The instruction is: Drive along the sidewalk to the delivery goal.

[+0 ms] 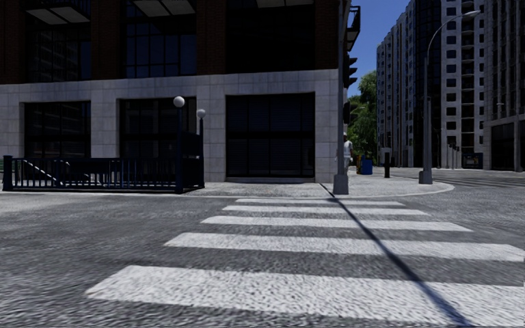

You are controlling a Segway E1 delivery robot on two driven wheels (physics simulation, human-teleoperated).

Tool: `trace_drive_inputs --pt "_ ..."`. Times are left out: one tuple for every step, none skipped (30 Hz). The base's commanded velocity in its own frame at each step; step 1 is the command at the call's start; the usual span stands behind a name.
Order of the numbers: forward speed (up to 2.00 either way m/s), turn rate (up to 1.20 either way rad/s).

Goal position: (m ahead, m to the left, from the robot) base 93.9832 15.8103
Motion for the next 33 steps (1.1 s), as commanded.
trace_drive_inputs --pt "1.19 0.00" --pt "1.19 0.00" --pt "1.19 0.00" --pt "1.19 0.00" --pt "1.19 0.00" --pt "1.18 0.00" --pt "1.18 0.00" --pt "1.17 0.00" --pt "1.17 0.00" --pt "1.17 0.00" --pt "1.17 0.00" --pt "1.17 0.00" --pt "1.17 0.00" --pt "1.17 0.00" --pt "1.17 0.00" --pt "1.17 0.00" --pt "1.17 0.00" --pt "1.17 0.00" --pt "1.17 0.00" --pt "1.17 0.00" --pt "1.17 0.00" --pt "1.17 0.00" --pt "1.17 0.00" --pt "1.17 0.00" --pt "1.16 0.00" --pt "1.16 0.00" --pt "1.16 0.00" --pt "1.16 -0.03" --pt "1.16 -0.19" --pt "1.16 -0.19" --pt "1.16 -0.27" --pt "1.16 -0.43" --pt "1.16 -0.58"
